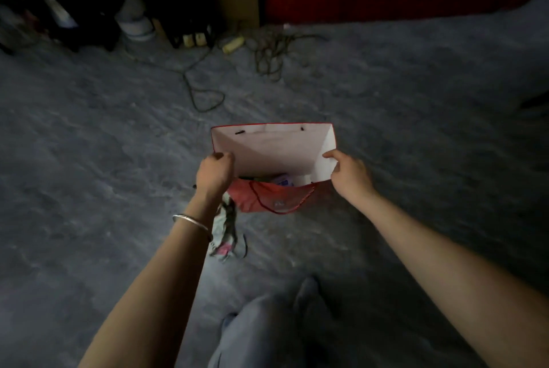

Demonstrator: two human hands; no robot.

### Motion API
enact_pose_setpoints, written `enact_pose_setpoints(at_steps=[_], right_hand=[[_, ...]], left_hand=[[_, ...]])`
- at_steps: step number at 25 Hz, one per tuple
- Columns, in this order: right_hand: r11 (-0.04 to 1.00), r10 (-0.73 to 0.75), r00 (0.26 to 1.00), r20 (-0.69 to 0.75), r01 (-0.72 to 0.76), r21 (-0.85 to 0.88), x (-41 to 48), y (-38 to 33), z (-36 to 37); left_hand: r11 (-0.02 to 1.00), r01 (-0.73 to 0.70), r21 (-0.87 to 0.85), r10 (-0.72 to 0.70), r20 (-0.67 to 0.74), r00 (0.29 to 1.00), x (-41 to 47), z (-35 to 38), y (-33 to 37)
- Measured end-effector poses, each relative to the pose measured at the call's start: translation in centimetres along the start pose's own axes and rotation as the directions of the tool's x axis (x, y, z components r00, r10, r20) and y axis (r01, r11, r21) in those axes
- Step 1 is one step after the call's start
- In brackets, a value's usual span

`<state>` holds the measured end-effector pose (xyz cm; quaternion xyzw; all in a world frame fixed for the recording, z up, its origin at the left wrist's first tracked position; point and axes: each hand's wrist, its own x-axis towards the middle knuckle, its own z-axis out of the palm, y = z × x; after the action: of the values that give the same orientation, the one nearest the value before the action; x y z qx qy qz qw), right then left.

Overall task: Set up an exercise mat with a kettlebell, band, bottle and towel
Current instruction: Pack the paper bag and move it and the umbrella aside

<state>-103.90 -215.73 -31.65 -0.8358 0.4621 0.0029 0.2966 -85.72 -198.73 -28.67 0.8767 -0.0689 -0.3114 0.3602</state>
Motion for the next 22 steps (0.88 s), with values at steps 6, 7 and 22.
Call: enact_pose_setpoints(at_steps=[6, 7, 22], right_hand=[[0.998, 0.041, 0.994, -0.105, -0.037, 0.044, 10.3, 5.7, -11.7], [0.998, 0.046, 0.992, -0.115, -0.04, 0.049, 12.4, 6.7, -13.3], [0.979, 0.2, 0.942, -0.27, -0.203, 0.019, 44.6, 22.1, -38.1]], left_hand=[[0.997, -0.076, -0.024, 0.075, -0.019, 0.997, 3.6, 7.8, 15.1], [0.996, -0.088, -0.013, 0.088, -0.015, 0.996, 4.6, 9.3, 17.6], [0.95, -0.306, 0.053, 0.29, 0.201, 0.936, 21.1, 33.1, 54.9]])
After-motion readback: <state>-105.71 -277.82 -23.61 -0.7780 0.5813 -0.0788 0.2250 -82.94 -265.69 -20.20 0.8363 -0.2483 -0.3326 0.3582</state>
